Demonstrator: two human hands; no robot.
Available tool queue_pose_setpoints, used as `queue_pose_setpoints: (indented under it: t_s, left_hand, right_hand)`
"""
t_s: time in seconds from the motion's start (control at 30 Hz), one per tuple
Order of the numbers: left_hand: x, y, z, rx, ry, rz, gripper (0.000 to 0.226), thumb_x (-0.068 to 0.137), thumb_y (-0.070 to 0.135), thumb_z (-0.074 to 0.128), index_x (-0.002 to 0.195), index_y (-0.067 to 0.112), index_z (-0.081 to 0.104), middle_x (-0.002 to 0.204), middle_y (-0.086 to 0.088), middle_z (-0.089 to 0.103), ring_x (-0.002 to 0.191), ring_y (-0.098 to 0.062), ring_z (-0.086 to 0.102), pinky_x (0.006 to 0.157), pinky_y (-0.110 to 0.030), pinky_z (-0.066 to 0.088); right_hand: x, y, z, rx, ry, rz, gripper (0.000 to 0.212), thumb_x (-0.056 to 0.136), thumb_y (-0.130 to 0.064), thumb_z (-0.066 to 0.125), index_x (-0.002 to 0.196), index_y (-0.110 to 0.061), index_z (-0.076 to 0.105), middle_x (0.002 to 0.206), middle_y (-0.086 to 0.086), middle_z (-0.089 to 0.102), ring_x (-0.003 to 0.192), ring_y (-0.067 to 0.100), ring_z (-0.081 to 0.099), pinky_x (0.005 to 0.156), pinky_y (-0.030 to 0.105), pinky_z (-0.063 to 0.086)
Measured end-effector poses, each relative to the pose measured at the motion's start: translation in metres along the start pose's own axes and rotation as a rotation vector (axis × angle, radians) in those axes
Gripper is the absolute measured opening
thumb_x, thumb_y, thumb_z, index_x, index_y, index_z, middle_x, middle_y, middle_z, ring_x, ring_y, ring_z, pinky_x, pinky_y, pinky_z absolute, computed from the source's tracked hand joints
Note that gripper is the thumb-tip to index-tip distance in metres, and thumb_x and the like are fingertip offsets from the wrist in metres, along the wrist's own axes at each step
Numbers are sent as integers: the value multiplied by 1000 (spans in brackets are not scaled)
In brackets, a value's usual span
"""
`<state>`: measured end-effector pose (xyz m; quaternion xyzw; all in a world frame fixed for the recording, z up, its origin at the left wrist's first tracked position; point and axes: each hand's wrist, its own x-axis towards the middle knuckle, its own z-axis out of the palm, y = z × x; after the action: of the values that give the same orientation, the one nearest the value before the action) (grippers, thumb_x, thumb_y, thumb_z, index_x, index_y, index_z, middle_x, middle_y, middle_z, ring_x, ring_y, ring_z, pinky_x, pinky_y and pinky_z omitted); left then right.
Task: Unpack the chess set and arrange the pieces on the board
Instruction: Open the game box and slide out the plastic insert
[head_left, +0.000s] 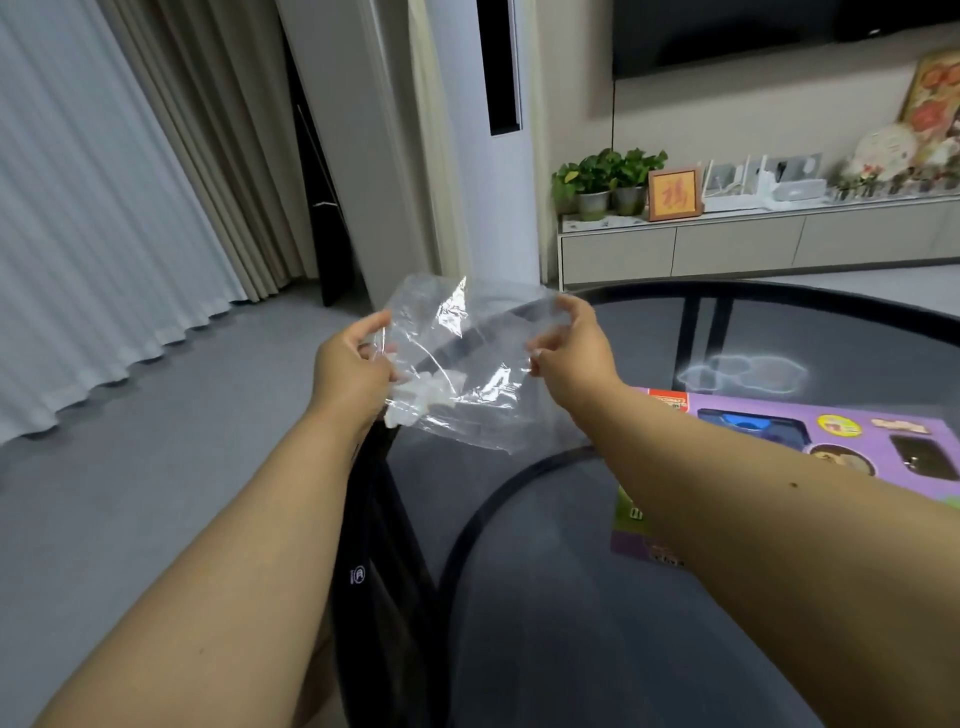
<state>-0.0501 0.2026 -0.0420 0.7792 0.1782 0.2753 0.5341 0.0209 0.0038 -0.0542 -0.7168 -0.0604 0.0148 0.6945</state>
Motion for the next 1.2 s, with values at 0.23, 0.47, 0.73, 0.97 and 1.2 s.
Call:
queue_pose_setpoints:
  t_s: [0.23,0.47,0.73,0.97,1.2]
  left_hand:
    - [18,-32,11,221,-67,-132,57,88,-5,52,142,14,45,121,2,55,98,-19,60,89,-28,49]
    - [18,-43,17,450,-182,-244,54,85,23,55,138,34,49,135,-9,53,127,-30,42,109,-33,36]
    - [-22,1,38,735,-3,44,51,93,39,51,141,25,43,157,-4,18,142,-24,5,112,-40,15]
    - [-94,18,106,614,-216,107,47,95,37,49,136,15,48,141,-7,46,134,-30,30,108,-39,27]
    - [-141,1,143,749,-427,-79,55,98,47,31,118,7,62,130,-18,54,123,-36,41,99,-37,31]
  right_hand:
    - [5,27,8,-732,-77,52,82,89,-17,59,150,-9,4,145,15,34,130,32,38,100,37,37]
    - [-4,29,-15,-1007,-66,-117,54,85,-29,61,133,-10,42,135,10,46,124,29,41,98,38,38]
    - [-25,18,-70,-908,61,-76,49,88,-28,60,133,-12,47,130,9,53,116,27,51,89,36,46]
    - [-53,14,-156,-838,230,-21,47,87,-27,60,130,-10,52,129,12,57,115,30,54,91,34,44]
    - [-100,14,-244,-904,537,284,40,82,-30,59,113,-5,59,122,19,55,116,36,48,86,35,42]
